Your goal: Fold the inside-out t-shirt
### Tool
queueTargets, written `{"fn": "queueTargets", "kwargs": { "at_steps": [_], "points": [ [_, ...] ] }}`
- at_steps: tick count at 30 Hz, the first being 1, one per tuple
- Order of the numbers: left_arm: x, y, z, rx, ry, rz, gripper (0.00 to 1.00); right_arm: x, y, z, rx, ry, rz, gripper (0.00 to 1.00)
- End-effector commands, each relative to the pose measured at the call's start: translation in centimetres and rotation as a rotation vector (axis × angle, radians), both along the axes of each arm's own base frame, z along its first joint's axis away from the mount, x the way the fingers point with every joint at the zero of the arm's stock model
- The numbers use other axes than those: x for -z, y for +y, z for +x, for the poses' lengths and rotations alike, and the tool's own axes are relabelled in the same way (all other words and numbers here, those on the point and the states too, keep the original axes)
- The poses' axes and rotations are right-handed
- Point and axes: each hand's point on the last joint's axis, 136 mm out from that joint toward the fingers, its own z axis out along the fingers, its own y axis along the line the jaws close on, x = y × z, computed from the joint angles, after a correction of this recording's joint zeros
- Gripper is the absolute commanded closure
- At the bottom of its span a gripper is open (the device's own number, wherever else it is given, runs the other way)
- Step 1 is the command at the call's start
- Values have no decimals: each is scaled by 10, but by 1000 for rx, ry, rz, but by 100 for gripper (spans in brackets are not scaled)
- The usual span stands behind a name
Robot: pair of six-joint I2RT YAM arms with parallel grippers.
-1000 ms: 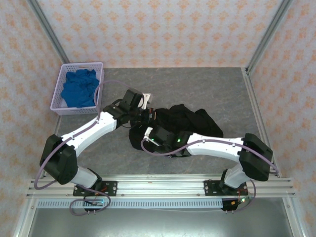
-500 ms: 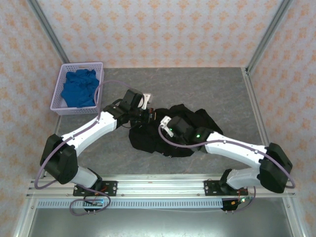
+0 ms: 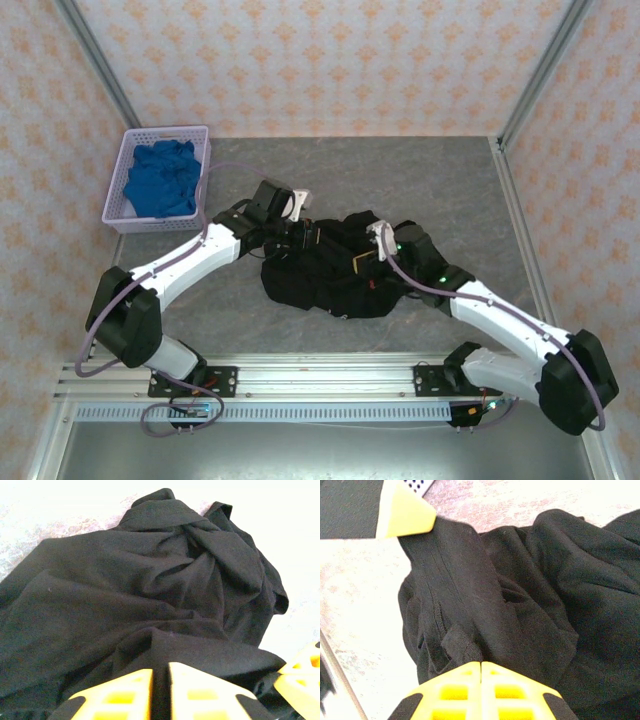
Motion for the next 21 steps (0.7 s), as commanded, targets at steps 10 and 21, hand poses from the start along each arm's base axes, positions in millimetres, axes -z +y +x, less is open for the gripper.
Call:
{"fn": "queueTargets", "kwargs": {
  "at_steps": [10,21],
  "points": [
    [17,25,-7,-13,-117,20,47,-20,-25,22,157,27,246,100],
    [54,38,1,80,-166,223,41,-12,-64,40,376,23,208,100]
  ]
}}
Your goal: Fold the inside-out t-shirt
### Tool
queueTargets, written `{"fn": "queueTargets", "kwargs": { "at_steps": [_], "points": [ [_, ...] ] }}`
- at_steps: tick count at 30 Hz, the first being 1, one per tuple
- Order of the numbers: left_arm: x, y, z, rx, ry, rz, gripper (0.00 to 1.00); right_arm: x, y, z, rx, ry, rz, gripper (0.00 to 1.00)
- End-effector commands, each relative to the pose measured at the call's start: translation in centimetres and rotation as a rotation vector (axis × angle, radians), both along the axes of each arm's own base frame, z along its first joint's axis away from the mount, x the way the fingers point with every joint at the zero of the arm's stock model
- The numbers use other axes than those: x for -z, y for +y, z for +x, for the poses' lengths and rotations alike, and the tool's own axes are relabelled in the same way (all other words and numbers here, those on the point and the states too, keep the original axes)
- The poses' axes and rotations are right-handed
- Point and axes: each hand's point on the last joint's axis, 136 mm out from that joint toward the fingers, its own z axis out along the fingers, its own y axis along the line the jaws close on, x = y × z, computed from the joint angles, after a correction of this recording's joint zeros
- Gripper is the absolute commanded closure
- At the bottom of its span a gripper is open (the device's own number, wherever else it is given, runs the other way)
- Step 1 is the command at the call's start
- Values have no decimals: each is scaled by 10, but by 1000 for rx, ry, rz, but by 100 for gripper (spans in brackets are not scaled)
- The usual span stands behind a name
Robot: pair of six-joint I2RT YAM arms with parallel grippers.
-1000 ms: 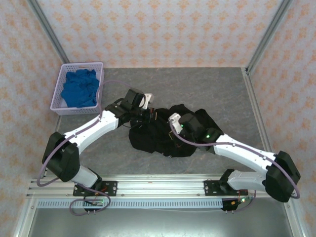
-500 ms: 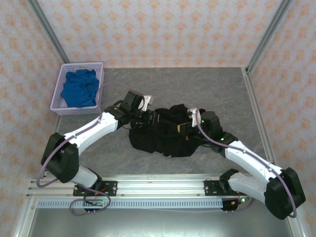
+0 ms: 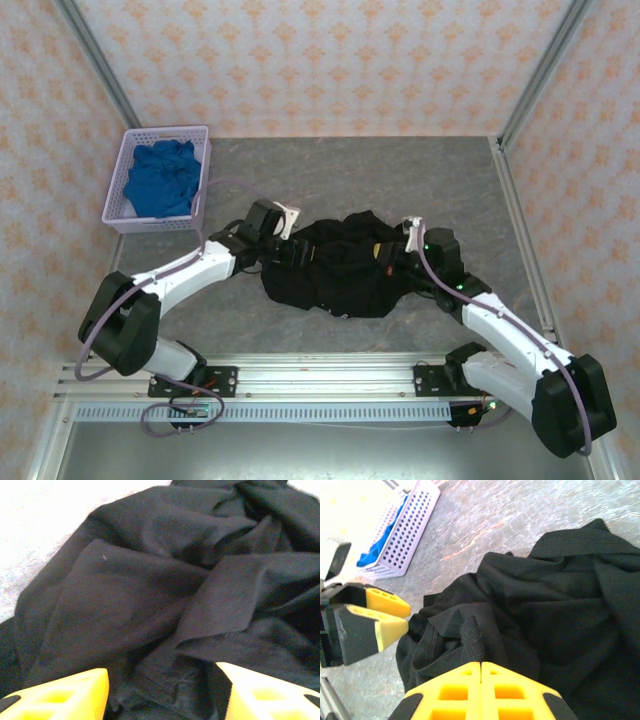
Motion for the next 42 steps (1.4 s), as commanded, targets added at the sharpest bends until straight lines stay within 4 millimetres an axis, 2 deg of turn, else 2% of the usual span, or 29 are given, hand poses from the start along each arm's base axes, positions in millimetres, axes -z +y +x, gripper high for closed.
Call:
{"fn": "queueTargets", "kwargs": {
  "at_steps": [1,8,15,19,26,42],
  "points": [
    [2,4,8,67,-64,98,40,-5,-16,11,108,-13,-1,100],
    [7,-7,19,141,-73,150,40,-6,-22,17,153,-1,11,100],
    [12,-18,36,188,-67,183,44,-4,-23,15,150,5,11,100],
    [17,-28,38,241,-46,176,46,-4,-23,15,150,4,9,100],
    [15,-52,42,333,-46,134,44,-3,-22,17,148,8,6,100],
    [9,-88,44,479,-13,30,43,-1,-22,17,144,13,3,100]
  ]
}}
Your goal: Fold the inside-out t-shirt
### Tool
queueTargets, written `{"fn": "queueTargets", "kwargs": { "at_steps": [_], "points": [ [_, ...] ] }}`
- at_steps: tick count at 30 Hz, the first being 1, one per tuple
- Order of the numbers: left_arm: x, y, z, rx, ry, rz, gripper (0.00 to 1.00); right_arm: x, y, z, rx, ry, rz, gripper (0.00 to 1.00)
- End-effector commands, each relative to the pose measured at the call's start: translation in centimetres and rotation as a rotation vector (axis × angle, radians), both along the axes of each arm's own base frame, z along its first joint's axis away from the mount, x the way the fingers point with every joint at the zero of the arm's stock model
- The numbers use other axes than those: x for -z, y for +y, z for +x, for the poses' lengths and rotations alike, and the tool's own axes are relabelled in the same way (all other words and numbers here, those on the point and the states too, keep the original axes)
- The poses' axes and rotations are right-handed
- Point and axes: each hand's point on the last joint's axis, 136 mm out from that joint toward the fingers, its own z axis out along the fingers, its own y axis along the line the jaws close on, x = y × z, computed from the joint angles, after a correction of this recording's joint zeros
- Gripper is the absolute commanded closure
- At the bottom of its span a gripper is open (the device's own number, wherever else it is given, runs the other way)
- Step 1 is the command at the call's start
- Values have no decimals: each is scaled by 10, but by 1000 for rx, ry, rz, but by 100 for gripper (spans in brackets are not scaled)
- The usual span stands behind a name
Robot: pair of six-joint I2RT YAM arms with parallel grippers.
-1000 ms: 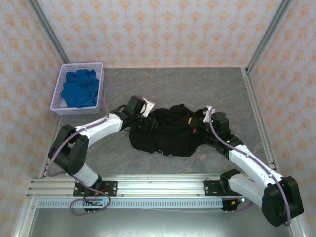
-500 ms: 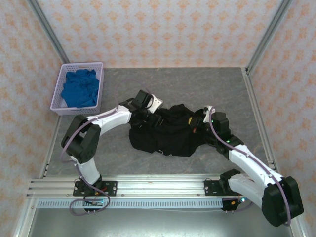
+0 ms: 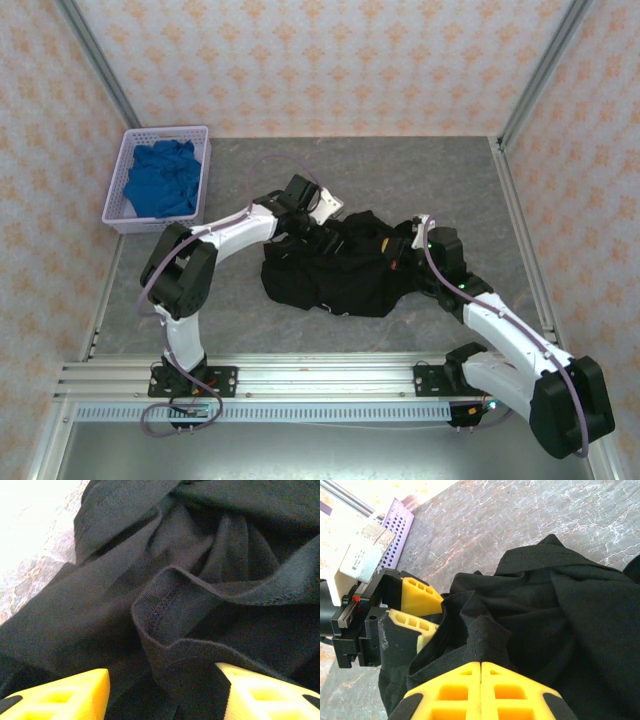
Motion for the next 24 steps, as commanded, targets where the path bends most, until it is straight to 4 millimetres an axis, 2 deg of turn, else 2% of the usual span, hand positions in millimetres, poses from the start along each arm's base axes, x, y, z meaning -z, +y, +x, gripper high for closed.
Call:
{"fn": "queueTargets", "kwargs": {
  "at_steps": [1,5,13,20,24],
  "points": [
    [-9,-13,-6,72,14,-31,42,-5,-2,4,16,-14,4,100],
    [-14,-15,-9,108,13,-27,40,-5,-2,4,17,-15,0,100],
    [-23,-4,-21,183,9,-21,35,-6,-3,4,15,-18,-7,100],
    [-37,0,-13,191,14,-84,30,-6,-2,4,14,-17,-5,100],
    [-35,-1,-13,217,32,-71,29,-7,-2,5,11,-19,-6,100]
  ]
}}
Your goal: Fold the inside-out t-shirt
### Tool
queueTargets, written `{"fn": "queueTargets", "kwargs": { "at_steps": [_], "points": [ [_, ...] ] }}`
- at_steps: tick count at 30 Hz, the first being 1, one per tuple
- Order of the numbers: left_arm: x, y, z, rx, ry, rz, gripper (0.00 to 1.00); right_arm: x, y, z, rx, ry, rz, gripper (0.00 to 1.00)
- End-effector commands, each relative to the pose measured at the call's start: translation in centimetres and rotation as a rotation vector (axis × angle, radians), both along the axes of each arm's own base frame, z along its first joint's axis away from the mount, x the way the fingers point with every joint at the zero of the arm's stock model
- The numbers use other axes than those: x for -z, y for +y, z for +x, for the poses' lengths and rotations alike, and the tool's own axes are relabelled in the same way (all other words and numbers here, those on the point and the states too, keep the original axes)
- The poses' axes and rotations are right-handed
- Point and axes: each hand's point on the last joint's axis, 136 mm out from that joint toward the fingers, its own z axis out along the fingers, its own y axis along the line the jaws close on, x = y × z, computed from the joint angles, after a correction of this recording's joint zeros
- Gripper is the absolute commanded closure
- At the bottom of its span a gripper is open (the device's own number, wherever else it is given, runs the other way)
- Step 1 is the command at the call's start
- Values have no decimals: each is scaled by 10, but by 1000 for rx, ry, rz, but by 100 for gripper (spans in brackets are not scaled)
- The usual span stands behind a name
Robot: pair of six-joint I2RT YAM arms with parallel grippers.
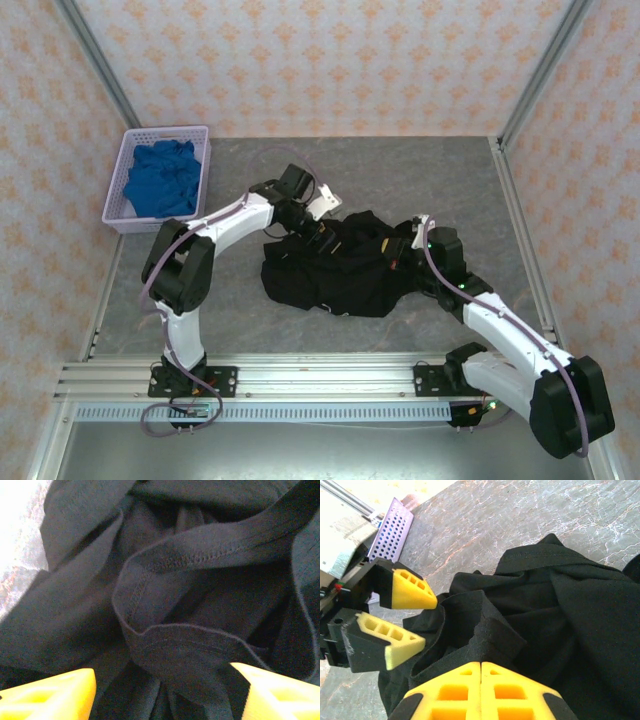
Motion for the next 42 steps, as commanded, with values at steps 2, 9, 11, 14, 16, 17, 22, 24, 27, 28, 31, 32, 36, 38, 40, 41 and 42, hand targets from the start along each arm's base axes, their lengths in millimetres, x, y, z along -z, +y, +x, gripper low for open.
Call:
{"fn": "queueTargets", "kwargs": {
  "at_steps": [2,9,11,14,16,17,22,24,27,28,31,32,36,38,40,41,42],
  "points": [
    [-10,-6,-3,58,13,-16,28,-7,-2,5,12,-20,-5,100],
    [0,-13,1,78,71,-17,27,-10,-1,6,8,-24,-4,100],
    [3,-15,4,77,77,-16,26,-10,0,6,7,-23,-4,100],
    [7,-18,9,67,93,-20,26,-10,1,7,5,-23,1,100],
    [8,-22,11,72,106,-26,26,-9,1,7,4,-19,2,100],
    [10,-22,11,75,114,-27,26,-9,1,7,4,-19,2,100],
    [12,-28,9,90,146,-49,34,-9,0,7,7,-22,-2,100],
    [13,-28,8,91,157,-51,41,-8,0,7,8,-18,-4,100],
    [15,-28,7,89,165,-49,52,-7,0,7,8,-18,-6,100],
    [13,-28,7,91,165,-49,55,-7,0,7,8,-19,-6,100],
    [11,-27,8,85,156,-48,65,-6,-1,7,10,-16,-5,100],
    [9,-27,9,84,150,-48,68,-6,0,7,8,-17,-5,100],
    [0,-25,14,57,117,-51,78,-6,-1,7,9,-18,-8,100],
    [-8,-24,16,41,101,-59,87,-8,-1,7,10,-21,-8,100],
    [-16,-20,20,10,71,-65,95,-10,-1,7,10,-27,-12,100],
    [-24,-17,24,-17,44,-74,99,-12,-2,7,11,-32,-18,100],
    [-32,-13,27,-48,18,-88,100,-14,-4,8,16,-41,-30,100]
  ]
}}
